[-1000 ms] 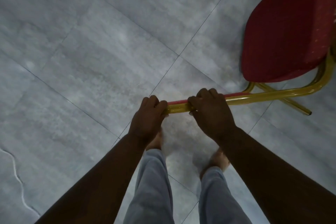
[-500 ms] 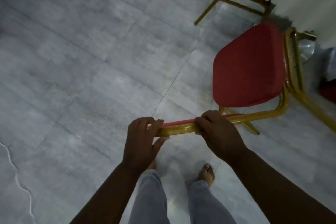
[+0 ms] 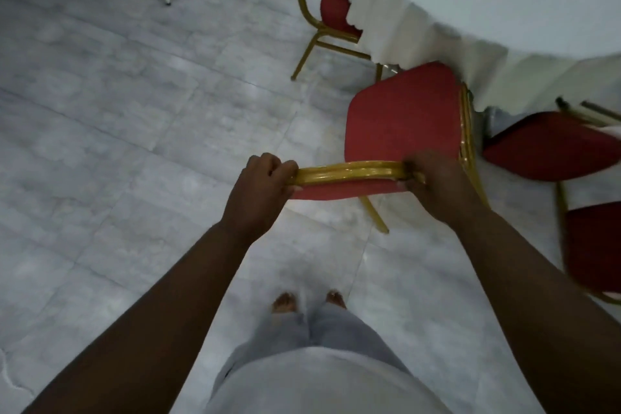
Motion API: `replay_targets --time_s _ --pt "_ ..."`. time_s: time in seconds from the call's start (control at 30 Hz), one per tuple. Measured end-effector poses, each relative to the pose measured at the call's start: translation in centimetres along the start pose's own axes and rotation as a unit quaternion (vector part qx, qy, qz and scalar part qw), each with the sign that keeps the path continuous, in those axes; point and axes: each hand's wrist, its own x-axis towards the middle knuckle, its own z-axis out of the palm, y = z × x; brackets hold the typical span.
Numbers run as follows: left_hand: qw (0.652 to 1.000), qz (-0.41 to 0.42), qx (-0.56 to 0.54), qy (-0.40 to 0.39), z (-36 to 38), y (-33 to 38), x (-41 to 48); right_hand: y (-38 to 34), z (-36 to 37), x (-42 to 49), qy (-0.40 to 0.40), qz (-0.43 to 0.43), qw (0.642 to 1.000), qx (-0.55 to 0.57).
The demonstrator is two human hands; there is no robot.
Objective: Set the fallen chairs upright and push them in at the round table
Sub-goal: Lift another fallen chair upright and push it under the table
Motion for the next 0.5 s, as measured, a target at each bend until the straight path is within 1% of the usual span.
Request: replay_targets --time_s 0.17,0.3,0.4,0.5 --pt "0.996 0.091 0.006 0.019 -0.4 6.5 3.2 0.3 -5.8 -2.6 0.038 -0.006 0.998 -0.042" --pt "0.993 0.115 0.003 0.02 0.3 11.8 4.8 -0.3 -8.5 -4.5 0.069 0.002 0.993 -0.092" --pt "0.991 0.13 -0.002 0.02 1.1 15.6 5.5 0.8 -9.9 -5.2 0.059 -0.022 0.992 -0.109" --pt "0.989 0.147 -0.018 -0.008 1.6 18.0 6.1 3.3 -11.6 -6.0 0.052 -0.012 0.993 -0.102"
